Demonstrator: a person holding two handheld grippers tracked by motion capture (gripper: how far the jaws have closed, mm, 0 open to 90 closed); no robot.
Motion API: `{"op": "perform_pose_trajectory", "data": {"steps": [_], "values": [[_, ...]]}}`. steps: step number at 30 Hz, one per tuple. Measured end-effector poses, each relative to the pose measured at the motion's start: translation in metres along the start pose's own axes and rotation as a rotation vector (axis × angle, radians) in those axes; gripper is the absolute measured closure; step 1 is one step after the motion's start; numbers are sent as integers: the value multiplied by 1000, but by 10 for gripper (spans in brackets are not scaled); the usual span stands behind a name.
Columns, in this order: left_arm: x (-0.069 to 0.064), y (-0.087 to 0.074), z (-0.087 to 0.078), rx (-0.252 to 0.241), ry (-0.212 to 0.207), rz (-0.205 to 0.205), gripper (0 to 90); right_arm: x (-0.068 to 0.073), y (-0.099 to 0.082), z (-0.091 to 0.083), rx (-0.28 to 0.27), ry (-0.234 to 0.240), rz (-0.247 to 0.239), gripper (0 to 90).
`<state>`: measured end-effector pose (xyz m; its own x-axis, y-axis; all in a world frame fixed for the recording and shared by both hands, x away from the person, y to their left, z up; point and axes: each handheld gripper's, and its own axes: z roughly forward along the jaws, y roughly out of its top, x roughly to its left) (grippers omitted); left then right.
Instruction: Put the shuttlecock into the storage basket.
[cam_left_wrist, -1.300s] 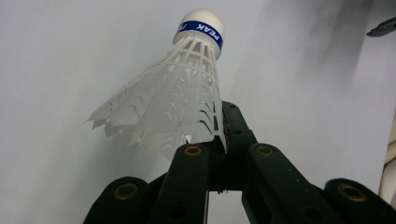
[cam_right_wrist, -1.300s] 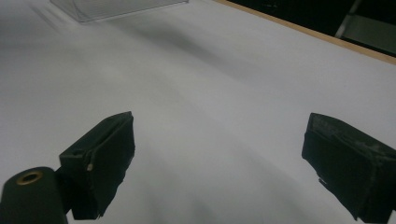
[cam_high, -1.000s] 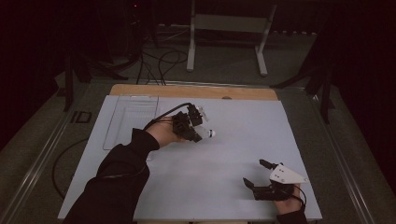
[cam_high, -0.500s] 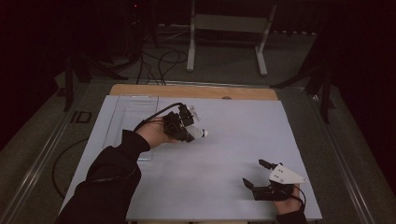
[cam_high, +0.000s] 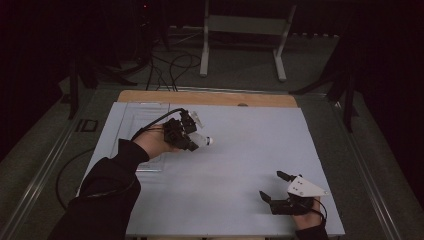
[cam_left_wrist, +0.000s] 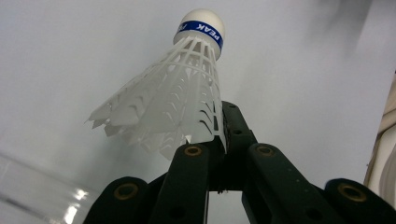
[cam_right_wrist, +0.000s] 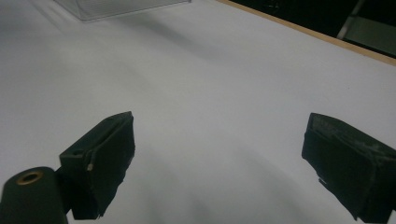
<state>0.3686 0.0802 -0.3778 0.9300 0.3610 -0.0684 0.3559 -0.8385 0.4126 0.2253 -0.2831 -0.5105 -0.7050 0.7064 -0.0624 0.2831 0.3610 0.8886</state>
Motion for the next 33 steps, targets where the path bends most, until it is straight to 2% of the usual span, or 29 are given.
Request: {"op": "perform_pose_trajectory", "data": {"steps": [17, 33], "values": [[6, -24, -21, 0, 11, -11, 900, 0, 0, 1, 4, 1, 1, 95], [12, -47, -34, 8, 21, -37, 900, 1, 0, 3, 9, -2, 1, 95]]}}
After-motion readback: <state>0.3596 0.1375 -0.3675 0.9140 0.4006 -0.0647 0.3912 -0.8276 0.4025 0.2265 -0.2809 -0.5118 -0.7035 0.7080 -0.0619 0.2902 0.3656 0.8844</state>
